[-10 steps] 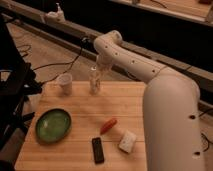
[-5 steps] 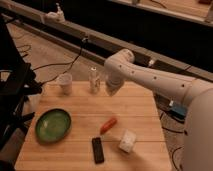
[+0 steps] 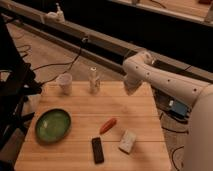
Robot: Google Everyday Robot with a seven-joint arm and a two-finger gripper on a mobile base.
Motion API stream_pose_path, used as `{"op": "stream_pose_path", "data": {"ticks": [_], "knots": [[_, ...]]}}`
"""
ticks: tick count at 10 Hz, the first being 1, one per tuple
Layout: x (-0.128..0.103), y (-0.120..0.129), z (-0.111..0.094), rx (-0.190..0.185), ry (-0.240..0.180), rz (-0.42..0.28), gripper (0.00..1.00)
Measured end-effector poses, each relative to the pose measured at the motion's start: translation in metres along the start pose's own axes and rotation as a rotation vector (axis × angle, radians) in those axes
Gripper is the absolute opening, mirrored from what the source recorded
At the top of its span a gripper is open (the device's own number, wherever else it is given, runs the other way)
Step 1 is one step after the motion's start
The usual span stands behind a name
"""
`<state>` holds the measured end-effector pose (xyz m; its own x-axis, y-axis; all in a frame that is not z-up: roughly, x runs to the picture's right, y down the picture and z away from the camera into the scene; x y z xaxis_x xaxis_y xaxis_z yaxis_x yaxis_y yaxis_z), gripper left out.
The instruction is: Move the arm in a circular motion
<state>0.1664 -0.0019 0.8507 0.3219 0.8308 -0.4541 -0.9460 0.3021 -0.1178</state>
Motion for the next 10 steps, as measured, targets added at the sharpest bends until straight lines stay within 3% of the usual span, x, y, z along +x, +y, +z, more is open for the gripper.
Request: {"op": "stream_pose_path", "data": {"ticks": [3,5,6,8,10], "knots": [[-0.071,0.012,-0.006,0.023,-0.063,0.022,0.00],[-0.098,0.042,-0.017,-0.004,-0.100,-0.021,0.00],[-0.105,0.068,-0.026,-0.038,-0.122,-0.071,0.00],[-0.098,0.106,-0.039,-0.087,-0.144,-0.157,0.00],[-0.063,0.144,-0.052,-0.139,-0.162,-0.258,0.00]]}}
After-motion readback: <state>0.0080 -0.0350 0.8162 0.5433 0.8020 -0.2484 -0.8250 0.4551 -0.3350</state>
